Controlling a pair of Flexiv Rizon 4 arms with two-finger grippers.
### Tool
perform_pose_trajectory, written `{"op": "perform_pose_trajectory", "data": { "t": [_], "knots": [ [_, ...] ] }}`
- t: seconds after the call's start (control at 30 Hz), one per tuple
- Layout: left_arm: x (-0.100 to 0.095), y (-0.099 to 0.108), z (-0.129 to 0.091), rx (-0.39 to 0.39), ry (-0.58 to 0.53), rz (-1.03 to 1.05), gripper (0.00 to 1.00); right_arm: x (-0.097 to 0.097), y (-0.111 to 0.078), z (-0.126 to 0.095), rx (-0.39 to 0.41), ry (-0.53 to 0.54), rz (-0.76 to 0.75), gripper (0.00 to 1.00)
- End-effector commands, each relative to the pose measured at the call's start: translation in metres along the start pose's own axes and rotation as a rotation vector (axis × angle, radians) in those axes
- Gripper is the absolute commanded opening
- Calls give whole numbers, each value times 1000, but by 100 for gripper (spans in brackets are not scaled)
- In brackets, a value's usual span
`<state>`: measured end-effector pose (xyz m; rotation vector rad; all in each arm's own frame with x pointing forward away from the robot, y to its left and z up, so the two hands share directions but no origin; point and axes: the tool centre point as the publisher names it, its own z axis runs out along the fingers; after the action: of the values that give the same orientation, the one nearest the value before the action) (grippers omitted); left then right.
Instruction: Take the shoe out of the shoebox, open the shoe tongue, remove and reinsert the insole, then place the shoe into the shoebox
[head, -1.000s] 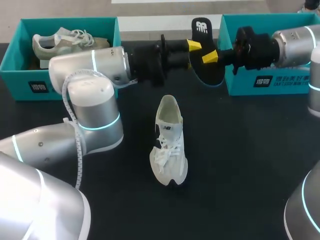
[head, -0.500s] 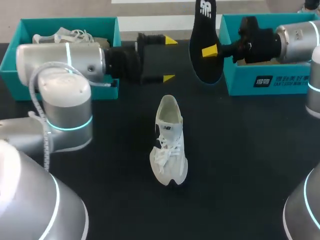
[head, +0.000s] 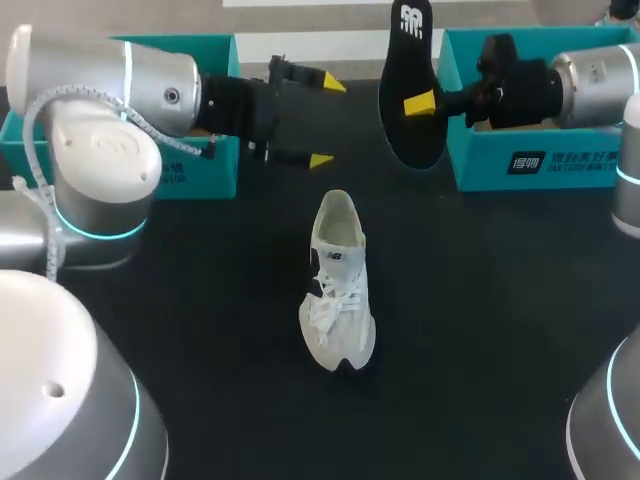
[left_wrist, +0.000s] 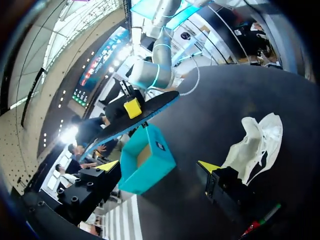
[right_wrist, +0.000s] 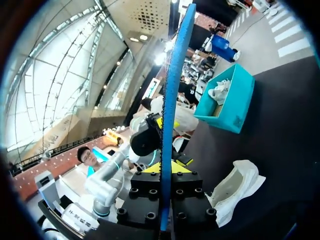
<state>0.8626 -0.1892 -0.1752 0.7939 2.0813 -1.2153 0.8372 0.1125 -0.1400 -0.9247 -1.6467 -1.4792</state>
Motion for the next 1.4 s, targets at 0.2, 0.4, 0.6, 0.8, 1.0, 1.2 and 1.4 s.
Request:
{"op": "perform_pose_trajectory", "data": {
  "t": [0.2, 0.4, 0.6, 0.8, 1.0, 1.2, 1.4],
  "knots": [
    [40, 27, 0, 3, 167, -53, 100, -41, -2, 22, -53, -80, -360, 0],
    [68, 40, -2, -34, 150, -84, 100, -55, -12, 34, -53, -88, -472, 0],
    [90, 52, -5, -79, 115, -117, 100, -63, -18, 51, -14, -60, -497, 0],
    [111, 63, -1, -90, 116, -142, 100, -63, -18, 51, -14, -60, -497, 0],
    [123, 71, -1, -108, 127, -161, 100, -63, -18, 51, -14, -60, -497, 0],
    [133, 72, -5, -116, 108, -202, 100, -63, -18, 51, -14, -60, -497, 0],
    [148, 75, -10, -111, 110, -234, 100, -87, -23, 77, -5, -64, -553, 0]
  ]
}}
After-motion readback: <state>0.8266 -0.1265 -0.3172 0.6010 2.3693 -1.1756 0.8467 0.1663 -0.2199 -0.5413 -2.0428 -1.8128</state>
